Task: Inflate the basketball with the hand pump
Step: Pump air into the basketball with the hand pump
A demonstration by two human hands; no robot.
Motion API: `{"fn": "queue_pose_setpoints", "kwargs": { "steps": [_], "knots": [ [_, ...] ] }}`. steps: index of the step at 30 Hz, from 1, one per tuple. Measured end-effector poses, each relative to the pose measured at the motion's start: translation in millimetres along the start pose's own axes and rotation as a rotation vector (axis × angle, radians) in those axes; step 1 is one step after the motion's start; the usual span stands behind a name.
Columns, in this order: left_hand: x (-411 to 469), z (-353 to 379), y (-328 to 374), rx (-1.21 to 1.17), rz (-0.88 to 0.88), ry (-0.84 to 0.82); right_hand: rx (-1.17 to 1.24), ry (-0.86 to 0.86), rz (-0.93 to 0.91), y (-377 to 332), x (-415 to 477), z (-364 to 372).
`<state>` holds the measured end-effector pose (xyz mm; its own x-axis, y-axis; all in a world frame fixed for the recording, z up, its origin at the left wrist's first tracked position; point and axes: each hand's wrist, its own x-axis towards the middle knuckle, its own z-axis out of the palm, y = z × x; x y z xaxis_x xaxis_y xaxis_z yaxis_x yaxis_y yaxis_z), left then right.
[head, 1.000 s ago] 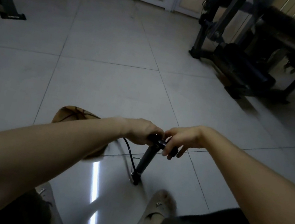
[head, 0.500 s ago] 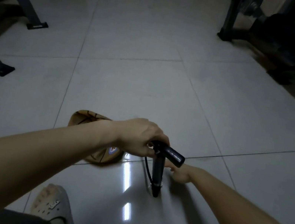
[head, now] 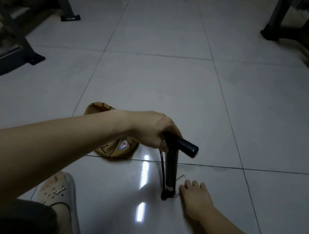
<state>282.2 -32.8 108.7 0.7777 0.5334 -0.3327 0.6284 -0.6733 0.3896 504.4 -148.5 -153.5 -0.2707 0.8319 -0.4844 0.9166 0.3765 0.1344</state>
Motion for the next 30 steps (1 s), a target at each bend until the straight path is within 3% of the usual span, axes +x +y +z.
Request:
{"fn": "queue_pose_setpoints", "kwargs": {
  "steps": [5, 8, 13, 16, 21, 24, 27, 30],
  "knots": [
    [9, 9, 15, -0.04, -0.062, 0.072, 0.226, 0.021, 0.22, 0, -31, 15],
    [10, 18, 31, -0.005, -0.041, 0.141, 0.423, -0.035, 0.329, -5, -51, 23],
    [3, 40, 63, 0.042, 0.018, 0.283, 0.685, 0.023, 0.622, -46, -66, 49],
    [-6, 51, 75, 0.064, 0.059, 0.251, 0.872, 0.05, 0.771, -69, -68, 54],
    [-11, 59, 79, 0.047, 0.09, 0.079, 1.017, 0.044, 0.673, -58, -82, 31],
    [-5, 57, 81, 0.003, 0.065, 0.036, 1.112, -0.167, 0.538, -19, -99, 9],
    [0, 54, 81, -0.043, 0.03, 0.022, 0.941, -0.371, 0.437, 24, -124, -28],
    [0, 59, 77, -0.086, 0.005, 0.046, 0.838, -0.398, 0.453, 71, -145, -100]
  ]
}}
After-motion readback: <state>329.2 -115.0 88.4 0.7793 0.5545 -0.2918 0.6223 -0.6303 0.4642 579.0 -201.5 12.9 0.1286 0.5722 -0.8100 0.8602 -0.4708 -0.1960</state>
